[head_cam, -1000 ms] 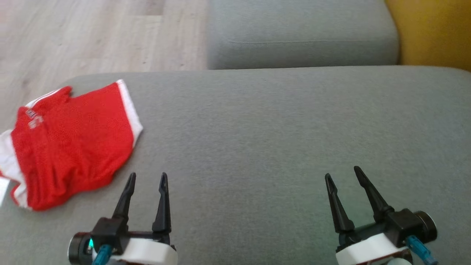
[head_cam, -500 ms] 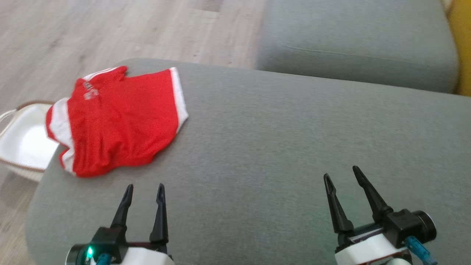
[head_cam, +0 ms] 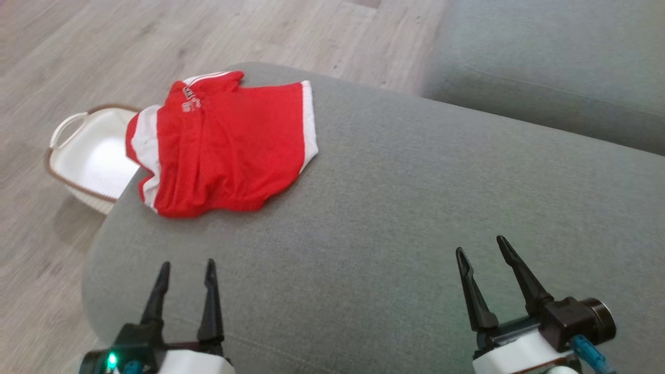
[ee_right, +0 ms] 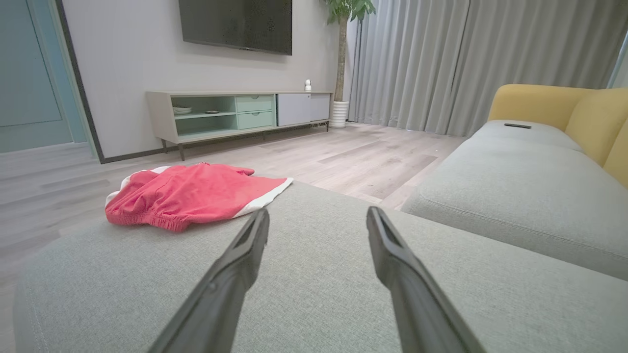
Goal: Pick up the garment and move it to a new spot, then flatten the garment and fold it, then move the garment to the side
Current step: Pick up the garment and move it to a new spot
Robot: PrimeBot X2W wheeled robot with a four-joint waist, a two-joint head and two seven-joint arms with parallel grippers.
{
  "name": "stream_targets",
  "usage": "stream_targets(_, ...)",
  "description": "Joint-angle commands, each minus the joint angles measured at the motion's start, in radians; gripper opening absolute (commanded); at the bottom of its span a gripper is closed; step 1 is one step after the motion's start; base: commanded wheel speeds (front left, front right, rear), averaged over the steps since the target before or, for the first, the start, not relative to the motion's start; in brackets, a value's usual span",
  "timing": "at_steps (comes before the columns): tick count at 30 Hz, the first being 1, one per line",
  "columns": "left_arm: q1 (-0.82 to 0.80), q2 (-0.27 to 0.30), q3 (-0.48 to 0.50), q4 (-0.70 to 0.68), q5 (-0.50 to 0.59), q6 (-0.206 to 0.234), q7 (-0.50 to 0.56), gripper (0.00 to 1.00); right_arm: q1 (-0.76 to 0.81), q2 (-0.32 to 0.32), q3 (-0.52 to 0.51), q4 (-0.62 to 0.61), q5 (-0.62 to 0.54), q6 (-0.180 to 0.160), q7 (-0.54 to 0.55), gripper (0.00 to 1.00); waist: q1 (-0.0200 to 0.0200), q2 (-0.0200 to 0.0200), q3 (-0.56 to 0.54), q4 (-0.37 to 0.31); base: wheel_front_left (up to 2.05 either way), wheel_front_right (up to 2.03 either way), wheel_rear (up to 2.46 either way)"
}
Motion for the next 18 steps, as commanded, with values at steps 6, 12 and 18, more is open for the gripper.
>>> stream_targets(6,-0.087,-0.001,0.072,-0.074,-0.004,0.046,-0.012,1.0,-0.046,-0.022,-0.066,-0.088,-0.055,-0.001,-0.011,1.0,0.0,0.0,0.082,0.015,0.0,0.0,0.0)
stream_targets(12,-0.302,-0.001,0.127,-0.072,-0.023,0.033,-0.012,1.0,-0.087,-0.11,-0.087,-0.132,-0.06,-0.001,-0.011,1.0,0.0,0.0,0.23,0.005,0.0,0.0,0.0)
stream_targets(18,-0.52,0.005,0.236,0.09,-0.051,0.03,-0.012,1.0,-0.12,-0.201,-0.076,-0.154,-0.025,-0.001,-0.011,1.0,0.0,0.0,0.326,-0.004,0.0,0.0,0.0)
